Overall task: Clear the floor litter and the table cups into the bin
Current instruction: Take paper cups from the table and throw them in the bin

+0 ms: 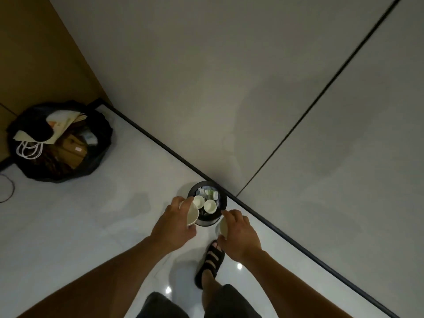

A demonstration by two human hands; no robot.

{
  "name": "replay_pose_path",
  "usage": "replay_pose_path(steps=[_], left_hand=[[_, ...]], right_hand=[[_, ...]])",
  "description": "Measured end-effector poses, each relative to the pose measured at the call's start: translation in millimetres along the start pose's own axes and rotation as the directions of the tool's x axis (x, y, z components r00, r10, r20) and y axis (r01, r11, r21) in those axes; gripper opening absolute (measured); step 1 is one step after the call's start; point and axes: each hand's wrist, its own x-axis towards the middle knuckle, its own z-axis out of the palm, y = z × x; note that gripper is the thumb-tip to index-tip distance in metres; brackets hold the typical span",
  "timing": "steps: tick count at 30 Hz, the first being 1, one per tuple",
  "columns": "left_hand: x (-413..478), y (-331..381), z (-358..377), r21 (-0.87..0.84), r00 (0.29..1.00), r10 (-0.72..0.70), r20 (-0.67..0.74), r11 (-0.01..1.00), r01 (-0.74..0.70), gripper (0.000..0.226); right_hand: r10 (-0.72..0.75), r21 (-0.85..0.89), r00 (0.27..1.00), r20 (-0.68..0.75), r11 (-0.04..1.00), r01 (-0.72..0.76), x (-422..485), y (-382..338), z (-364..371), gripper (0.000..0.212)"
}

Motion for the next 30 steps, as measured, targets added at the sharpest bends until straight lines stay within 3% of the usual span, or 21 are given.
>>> replay_pose_path(steps=[5,13,19,23,27,30], left_hand=[[94.9,-41.4,45.0,-0.033,0.996,-0.086,0.031,0.996,0.087,0.078],[230.5,-136.2,195.7,-0.040,0.995,-0.098,0.022,0.994,0.099,0.081],[276.4,-181.7,296.7,-0.012,0.998,-0.043,0.047,0.999,0.044,0.081],[275.6,-199.3,334.2,0.125,0.998,0.052,0.041,0.991,-0.056,0.081],[282.0,-210.9,354.1,0.308,0.984,0.177,0.022,0.935,-0.175,0.074],[286.3,-224.4,359.7,0.384,0.979,0.176,0.106,0.901,-0.203,0.086]], right_hand=[[0.064,0.051,0.997,0.049,0.996,-0.066,95.6,35.6,31.4,0.071],[0.033,0.020,0.999,-0.006,0.999,-0.033,245.5,94.1,154.0,0.071],[0.077,0.014,0.997,-0.006,0.997,-0.077,316.2,133.0,244.2,0.073],[0.112,0.036,0.994,0.008,0.993,-0.112,327.7,150.5,281.5,0.078],[-0.010,-0.065,0.999,-0.045,0.998,0.007,330.7,162.0,307.4,0.076],[-0.049,-0.133,0.998,-0.032,0.990,0.044,331.9,168.6,319.0,0.080]])
